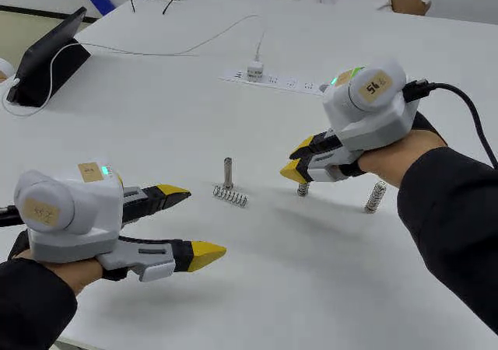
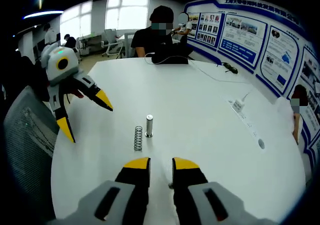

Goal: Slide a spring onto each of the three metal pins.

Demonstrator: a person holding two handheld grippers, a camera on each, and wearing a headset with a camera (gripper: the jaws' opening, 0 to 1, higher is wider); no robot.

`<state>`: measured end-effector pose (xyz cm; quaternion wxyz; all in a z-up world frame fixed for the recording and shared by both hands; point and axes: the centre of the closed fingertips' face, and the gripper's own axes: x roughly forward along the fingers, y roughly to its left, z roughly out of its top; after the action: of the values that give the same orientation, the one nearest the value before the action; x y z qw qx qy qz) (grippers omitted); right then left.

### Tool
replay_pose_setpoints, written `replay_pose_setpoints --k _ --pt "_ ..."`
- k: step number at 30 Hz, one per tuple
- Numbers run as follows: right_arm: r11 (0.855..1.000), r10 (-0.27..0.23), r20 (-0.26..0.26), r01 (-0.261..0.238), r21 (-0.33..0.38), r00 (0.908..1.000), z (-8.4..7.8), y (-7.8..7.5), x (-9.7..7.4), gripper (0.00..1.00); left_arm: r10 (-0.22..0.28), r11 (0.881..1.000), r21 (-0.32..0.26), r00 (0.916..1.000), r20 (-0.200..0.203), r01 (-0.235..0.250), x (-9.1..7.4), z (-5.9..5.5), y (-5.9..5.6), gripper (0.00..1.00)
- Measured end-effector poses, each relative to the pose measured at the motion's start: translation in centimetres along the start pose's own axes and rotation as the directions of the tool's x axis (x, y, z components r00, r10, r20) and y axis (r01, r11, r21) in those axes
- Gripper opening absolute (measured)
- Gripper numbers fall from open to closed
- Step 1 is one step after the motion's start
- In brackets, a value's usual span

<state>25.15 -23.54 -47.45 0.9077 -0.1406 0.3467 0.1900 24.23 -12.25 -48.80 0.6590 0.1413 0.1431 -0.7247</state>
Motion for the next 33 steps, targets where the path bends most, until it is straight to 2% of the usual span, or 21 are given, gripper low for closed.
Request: replay_pose_setpoints --k 17,23,29,33 --pt "0.997 0.074 -0.003 -0.074 0.010 0.9973 0.1 3.0 3.5 0.18 0.002 1.000 -0.003 1.0000 -0.004 -0.002 -0.1 -0.1 0.1 0.62" --pt "0.996 0.088 -0.004 -0.088 0.019 0.9961 -0.3 3.4 5.1 0.18 0.004 1.000 -0.007 1.0000 -0.006 -0.004 -0.1 -0.3 0.2 0.62" --pt "0.996 0.081 0.007 -0.081 0.038 0.9967 -0.4 3.5 6.1 0.18 0.007 1.000 -0.013 0.9999 -0.009 -0.007 -0.2 -0.6 0.3 0.62" --pt "0.996 0.084 -0.003 -0.083 0.038 0.9965 -0.9 3.8 6.7 0.17 0.010 1.000 -0.016 0.9999 -0.012 -0.010 -0.4 -0.7 0.5 0.62"
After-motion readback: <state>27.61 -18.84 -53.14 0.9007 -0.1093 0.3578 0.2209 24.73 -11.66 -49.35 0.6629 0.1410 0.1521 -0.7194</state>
